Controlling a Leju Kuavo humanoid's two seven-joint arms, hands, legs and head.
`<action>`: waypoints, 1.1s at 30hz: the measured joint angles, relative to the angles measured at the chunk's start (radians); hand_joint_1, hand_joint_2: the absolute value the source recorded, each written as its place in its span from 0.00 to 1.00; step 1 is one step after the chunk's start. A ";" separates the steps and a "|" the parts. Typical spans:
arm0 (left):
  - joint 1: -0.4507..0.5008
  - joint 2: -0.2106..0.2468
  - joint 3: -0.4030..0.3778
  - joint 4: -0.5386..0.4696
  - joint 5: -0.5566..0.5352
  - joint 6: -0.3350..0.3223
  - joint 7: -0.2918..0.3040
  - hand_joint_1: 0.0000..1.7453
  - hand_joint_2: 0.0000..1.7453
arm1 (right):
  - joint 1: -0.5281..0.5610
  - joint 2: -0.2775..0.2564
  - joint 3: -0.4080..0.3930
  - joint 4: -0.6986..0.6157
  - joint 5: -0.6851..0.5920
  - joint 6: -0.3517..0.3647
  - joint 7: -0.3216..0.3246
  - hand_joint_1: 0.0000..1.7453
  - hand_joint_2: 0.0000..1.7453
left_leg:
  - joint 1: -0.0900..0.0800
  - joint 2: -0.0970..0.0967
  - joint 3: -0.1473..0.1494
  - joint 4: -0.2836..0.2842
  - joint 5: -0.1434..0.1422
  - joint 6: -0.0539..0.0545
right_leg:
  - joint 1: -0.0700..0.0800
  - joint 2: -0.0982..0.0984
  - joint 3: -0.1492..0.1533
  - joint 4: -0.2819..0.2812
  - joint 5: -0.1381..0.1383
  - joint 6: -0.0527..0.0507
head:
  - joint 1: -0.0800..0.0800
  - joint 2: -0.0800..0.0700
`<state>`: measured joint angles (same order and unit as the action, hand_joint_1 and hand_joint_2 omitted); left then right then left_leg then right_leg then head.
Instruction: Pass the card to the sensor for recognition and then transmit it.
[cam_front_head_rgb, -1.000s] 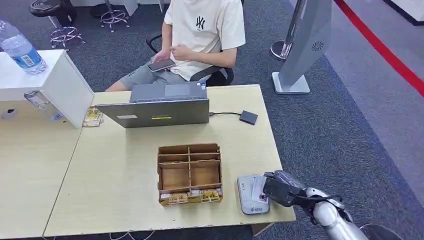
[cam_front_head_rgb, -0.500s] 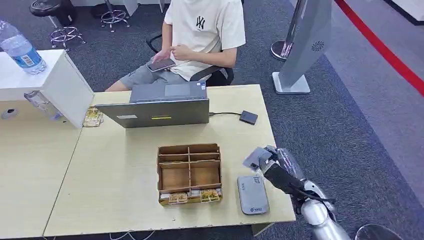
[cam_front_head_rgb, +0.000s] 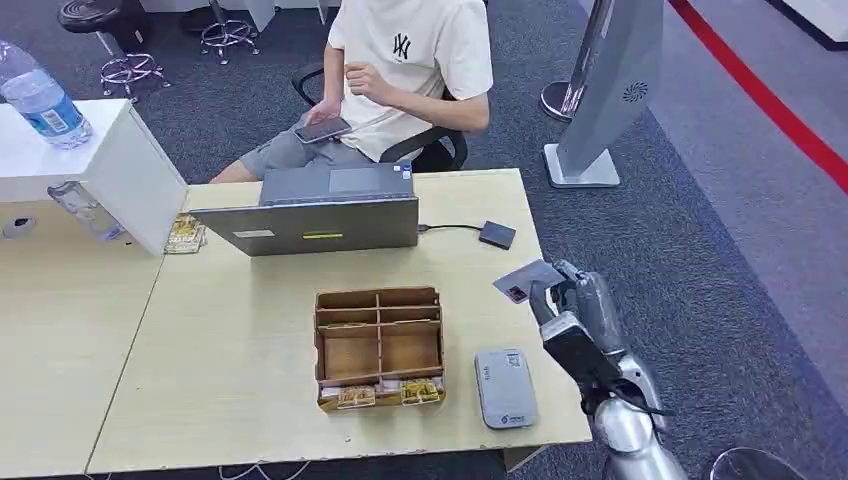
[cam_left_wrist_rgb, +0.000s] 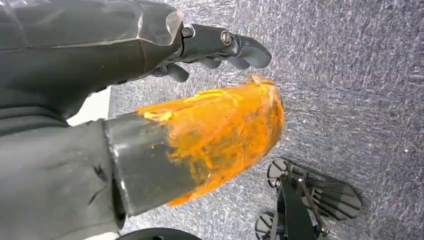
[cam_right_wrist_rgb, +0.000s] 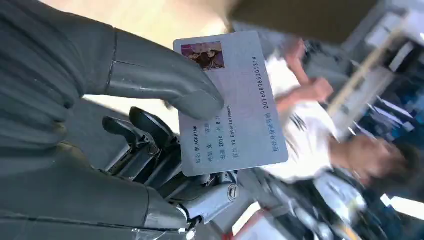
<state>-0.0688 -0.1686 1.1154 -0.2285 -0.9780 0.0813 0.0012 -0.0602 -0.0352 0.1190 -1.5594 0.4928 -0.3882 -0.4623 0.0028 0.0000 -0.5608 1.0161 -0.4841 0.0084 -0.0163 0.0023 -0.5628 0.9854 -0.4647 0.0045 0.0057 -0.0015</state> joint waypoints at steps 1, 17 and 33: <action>-0.001 0.000 0.000 0.000 -0.008 0.000 -0.002 0.00 0.00 | -0.001 0.015 0.000 -0.022 0.025 -0.035 -0.016 1.00 1.00 | 0.000 0.000 0.000 0.000 0.000 0.000 | 0.000 0.000 0.000 0.000 0.000 0.000 | 0.000 0.000; -0.015 0.002 -0.041 0.000 -0.119 -0.027 0.008 0.00 0.00 | -0.364 0.161 0.265 0.178 0.552 -0.300 0.032 1.00 1.00 | 0.000 -0.001 0.000 -0.001 0.003 -0.002 | 0.000 -0.001 0.000 0.002 0.002 -0.002 | 0.000 0.000; -0.017 0.008 -0.079 0.000 -0.174 -0.050 0.012 0.00 0.00 | -0.571 0.211 0.286 0.456 1.031 -0.302 0.248 1.00 1.00 | 0.000 0.000 -0.001 0.000 0.004 -0.002 | 0.000 0.000 -0.001 0.002 0.003 -0.002 | 0.000 0.000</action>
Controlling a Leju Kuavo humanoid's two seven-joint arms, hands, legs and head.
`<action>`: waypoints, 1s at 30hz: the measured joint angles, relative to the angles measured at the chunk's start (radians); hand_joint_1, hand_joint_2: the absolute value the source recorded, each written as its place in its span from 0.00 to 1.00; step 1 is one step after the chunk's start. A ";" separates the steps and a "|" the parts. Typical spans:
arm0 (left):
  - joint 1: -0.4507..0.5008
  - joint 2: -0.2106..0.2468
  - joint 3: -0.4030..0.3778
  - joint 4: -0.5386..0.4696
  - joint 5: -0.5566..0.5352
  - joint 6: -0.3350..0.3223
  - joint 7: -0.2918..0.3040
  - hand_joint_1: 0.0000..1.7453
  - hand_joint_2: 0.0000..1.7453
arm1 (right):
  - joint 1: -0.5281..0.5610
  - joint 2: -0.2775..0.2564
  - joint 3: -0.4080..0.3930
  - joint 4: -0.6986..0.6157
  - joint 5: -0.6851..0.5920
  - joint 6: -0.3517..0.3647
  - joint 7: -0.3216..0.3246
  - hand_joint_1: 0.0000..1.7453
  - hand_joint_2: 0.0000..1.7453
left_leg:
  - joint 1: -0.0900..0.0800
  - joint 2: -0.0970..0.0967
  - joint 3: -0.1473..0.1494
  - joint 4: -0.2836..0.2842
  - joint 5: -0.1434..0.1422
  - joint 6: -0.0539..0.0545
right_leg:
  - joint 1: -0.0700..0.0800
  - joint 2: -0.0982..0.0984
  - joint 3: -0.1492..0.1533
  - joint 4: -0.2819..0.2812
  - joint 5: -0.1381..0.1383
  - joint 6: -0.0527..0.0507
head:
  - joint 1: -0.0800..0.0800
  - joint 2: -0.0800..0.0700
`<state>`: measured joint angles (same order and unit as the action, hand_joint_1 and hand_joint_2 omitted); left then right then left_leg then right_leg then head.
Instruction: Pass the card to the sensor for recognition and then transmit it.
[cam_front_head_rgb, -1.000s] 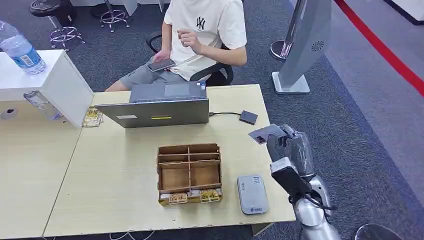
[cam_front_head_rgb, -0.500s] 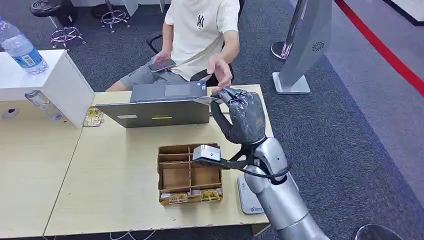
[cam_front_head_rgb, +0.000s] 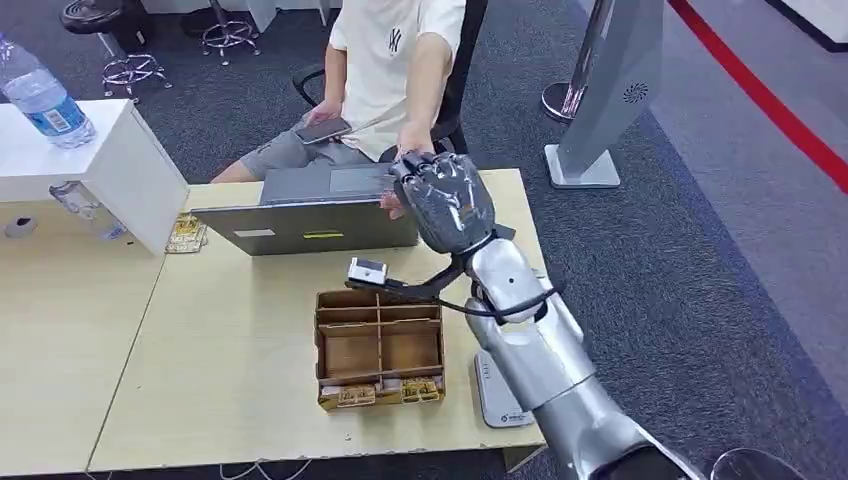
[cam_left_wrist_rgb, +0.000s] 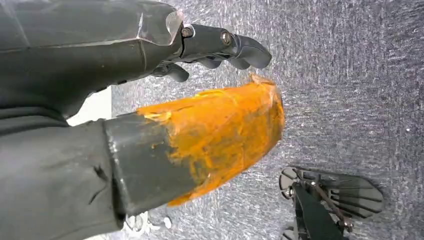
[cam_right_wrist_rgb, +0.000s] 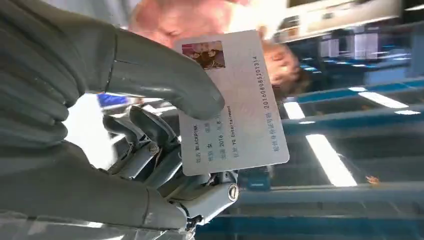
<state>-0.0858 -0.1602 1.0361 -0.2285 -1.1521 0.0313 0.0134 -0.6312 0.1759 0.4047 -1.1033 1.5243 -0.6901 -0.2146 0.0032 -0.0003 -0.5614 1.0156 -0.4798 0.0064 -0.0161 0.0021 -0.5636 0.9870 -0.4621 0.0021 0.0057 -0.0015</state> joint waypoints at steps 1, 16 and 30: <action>0.000 0.000 0.000 0.000 0.000 0.000 0.000 0.00 0.00 | -0.013 -0.001 0.003 0.005 0.007 0.000 0.010 1.00 1.00 | 0.000 0.000 0.000 0.000 0.000 0.000 | 0.000 0.000 0.000 0.000 0.000 0.000 | 0.000 0.000; 0.000 0.005 -0.008 0.000 -0.005 -0.010 0.008 0.00 0.00 | -0.133 -0.143 0.253 0.172 0.029 -0.001 0.337 0.00 0.00 | 0.000 -0.001 0.000 0.001 0.000 0.000 | 0.000 0.000 0.000 -0.001 0.000 0.000 | 0.000 0.000; 0.000 0.006 -0.008 0.000 0.018 0.014 0.013 0.00 0.00 | 0.177 -0.079 0.075 -0.085 -0.215 -0.002 -0.112 0.00 0.00 | 0.000 -0.001 -0.001 0.000 -0.001 0.000 | 0.000 -0.001 -0.001 -0.001 -0.001 0.000 | 0.000 0.000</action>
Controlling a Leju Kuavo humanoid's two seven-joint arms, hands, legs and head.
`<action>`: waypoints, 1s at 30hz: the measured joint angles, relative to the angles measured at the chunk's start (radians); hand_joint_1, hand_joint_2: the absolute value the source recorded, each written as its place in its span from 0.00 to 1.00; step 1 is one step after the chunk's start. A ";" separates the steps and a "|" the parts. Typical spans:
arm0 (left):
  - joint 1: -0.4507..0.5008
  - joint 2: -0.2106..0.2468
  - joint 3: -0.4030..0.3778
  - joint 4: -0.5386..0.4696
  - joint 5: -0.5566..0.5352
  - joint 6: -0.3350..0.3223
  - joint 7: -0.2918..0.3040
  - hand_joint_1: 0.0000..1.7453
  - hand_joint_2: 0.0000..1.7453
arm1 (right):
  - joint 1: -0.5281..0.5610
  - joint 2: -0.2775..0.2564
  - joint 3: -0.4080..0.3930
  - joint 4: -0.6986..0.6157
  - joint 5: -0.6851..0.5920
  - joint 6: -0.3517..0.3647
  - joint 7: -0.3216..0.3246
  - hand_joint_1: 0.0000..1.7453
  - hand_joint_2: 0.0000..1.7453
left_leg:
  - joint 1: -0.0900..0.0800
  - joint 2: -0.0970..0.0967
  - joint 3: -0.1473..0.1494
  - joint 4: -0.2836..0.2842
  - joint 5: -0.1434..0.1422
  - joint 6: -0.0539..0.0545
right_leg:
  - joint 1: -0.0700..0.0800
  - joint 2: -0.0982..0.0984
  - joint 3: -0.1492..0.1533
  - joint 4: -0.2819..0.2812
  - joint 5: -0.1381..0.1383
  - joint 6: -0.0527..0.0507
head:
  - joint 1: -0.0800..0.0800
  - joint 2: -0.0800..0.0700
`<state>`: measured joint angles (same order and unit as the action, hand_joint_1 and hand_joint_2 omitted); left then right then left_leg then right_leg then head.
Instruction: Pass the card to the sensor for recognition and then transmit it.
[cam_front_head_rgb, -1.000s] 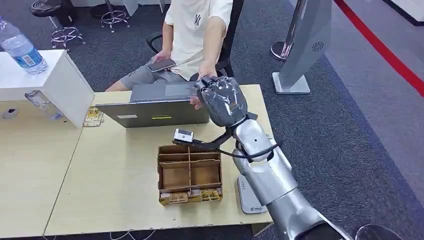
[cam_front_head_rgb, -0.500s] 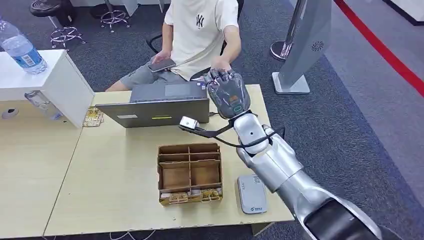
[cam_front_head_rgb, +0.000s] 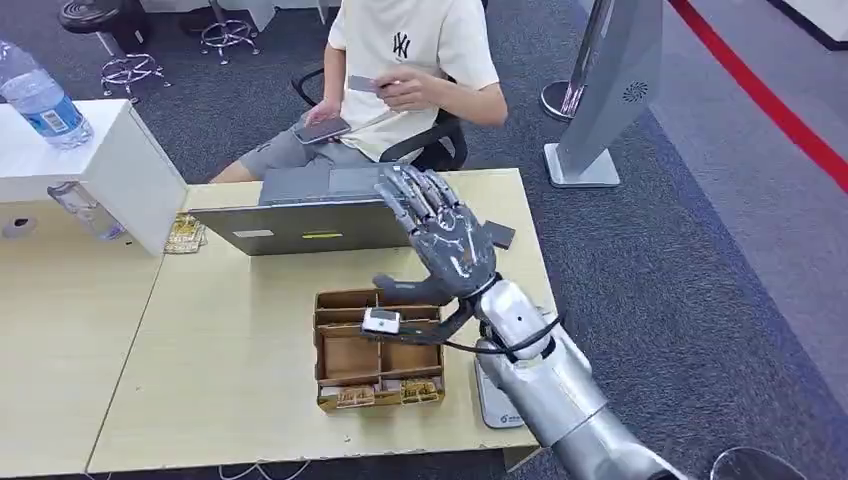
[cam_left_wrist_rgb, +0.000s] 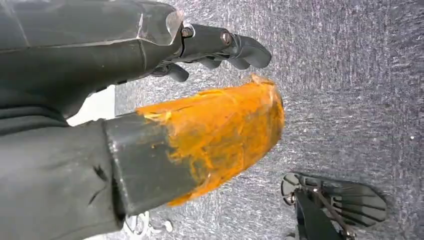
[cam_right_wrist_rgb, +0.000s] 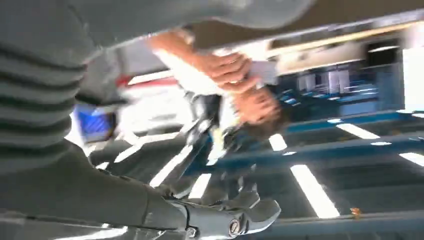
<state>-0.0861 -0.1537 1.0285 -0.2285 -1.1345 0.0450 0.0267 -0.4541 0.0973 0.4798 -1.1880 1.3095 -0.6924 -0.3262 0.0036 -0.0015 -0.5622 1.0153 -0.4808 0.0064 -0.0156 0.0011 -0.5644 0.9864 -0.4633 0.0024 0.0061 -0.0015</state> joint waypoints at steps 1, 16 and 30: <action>0.000 0.000 0.000 0.000 0.002 0.002 0.000 0.00 0.00 | 0.023 0.011 -0.016 -0.013 -0.021 0.000 -0.018 0.00 0.00 | 0.000 0.000 0.000 0.000 0.000 0.000 | 0.000 0.000 0.000 0.000 0.000 0.000 | 0.000 0.000; 0.000 -0.002 0.034 0.000 0.039 0.036 0.000 0.00 0.00 | 0.323 0.030 0.106 -0.246 -0.255 0.000 -0.054 0.00 1.00 | 0.000 0.001 0.000 0.000 -0.001 0.000 | 0.000 0.000 0.000 0.000 0.000 0.000 | 0.000 0.000; 0.000 -0.006 0.049 0.000 0.039 0.043 0.005 0.00 0.00 | 0.378 0.017 0.122 -0.259 -0.045 0.000 0.003 0.00 1.00 | 0.000 0.001 0.000 0.000 -0.001 0.000 | 0.000 0.000 0.000 0.000 0.000 0.000 | 0.000 0.000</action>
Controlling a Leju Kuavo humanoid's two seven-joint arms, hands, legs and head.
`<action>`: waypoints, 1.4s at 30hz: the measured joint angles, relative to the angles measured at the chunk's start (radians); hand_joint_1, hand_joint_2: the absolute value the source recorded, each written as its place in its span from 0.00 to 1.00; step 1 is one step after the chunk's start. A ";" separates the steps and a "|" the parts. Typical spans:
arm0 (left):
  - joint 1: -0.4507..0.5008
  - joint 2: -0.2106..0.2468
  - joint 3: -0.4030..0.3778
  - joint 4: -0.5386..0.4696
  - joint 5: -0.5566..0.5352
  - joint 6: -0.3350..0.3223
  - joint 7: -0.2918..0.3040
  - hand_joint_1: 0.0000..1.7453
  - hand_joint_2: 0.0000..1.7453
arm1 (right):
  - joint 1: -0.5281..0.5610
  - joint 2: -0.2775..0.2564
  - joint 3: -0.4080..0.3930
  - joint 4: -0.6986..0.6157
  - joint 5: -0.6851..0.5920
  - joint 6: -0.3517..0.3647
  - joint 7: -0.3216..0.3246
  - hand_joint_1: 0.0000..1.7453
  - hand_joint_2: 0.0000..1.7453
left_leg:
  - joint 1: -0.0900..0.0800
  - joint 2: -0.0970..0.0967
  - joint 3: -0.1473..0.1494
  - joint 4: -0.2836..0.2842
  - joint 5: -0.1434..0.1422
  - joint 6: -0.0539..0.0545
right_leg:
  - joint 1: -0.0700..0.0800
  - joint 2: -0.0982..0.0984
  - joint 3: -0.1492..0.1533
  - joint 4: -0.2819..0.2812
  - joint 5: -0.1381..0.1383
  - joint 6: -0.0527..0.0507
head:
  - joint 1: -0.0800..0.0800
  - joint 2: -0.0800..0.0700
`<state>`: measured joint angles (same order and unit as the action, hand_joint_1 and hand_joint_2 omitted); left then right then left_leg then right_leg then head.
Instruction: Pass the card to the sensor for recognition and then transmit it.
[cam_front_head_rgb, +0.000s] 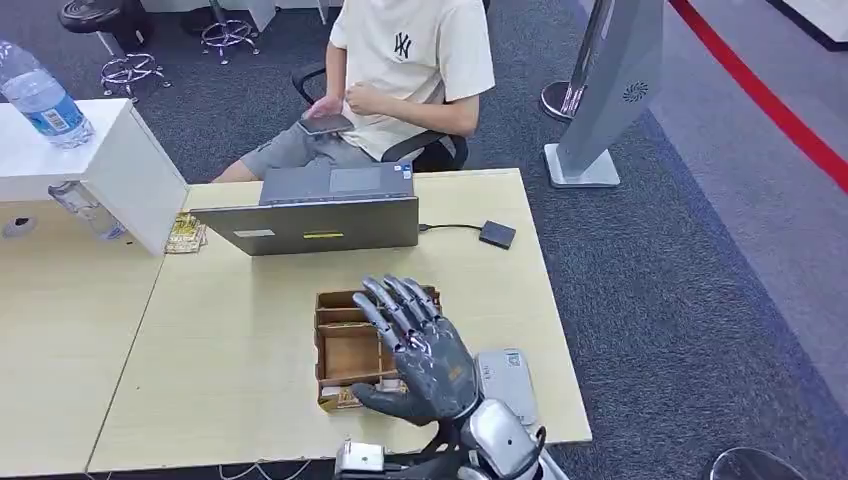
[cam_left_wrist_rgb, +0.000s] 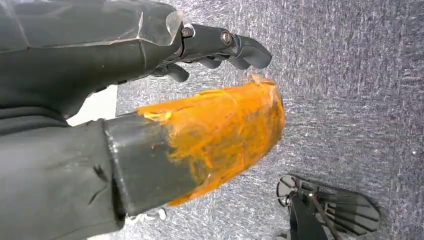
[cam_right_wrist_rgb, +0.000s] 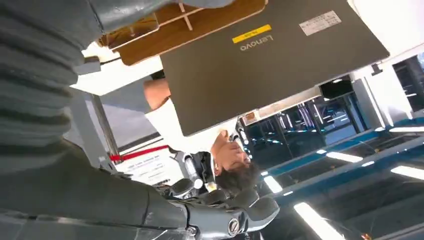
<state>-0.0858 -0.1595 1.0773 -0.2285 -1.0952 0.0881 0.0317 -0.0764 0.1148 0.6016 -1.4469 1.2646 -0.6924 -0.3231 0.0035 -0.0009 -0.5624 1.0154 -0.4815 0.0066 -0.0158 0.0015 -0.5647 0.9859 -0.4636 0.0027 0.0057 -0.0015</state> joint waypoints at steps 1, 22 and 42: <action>0.000 0.000 0.001 0.000 0.000 0.000 0.000 0.00 0.00 | 0.002 0.000 -0.001 0.000 0.004 0.000 0.000 0.13 1.00 | 0.000 0.000 0.000 0.000 0.000 0.000 | 0.000 0.000 0.000 0.000 0.000 0.000 | 0.000 0.000; 0.000 0.000 0.003 0.000 -0.003 -0.003 -0.002 0.00 0.00 | -0.023 -0.004 -0.005 0.039 0.056 0.000 0.063 0.68 1.00 | 0.000 0.000 0.000 0.000 0.000 0.000 | 0.000 0.000 0.000 0.000 0.000 0.000 | 0.000 0.000; 0.000 0.000 0.003 0.000 -0.011 -0.004 -0.005 0.00 0.00 | -0.080 -0.015 -0.013 0.146 0.065 0.000 0.132 0.78 1.00 | 0.000 0.000 0.000 0.000 0.000 0.000 | 0.000 0.000 0.000 0.000 0.000 0.000 | 0.000 0.000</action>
<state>-0.0859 -0.1595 1.0800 -0.2285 -1.1067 0.0839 0.0263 -0.1564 0.0996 0.5882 -1.3013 1.3298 -0.6924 -0.1907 0.0035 -0.0009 -0.5625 1.0154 -0.4815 0.0066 -0.0158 0.0015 -0.5646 0.9860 -0.4635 0.0027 0.0057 -0.0015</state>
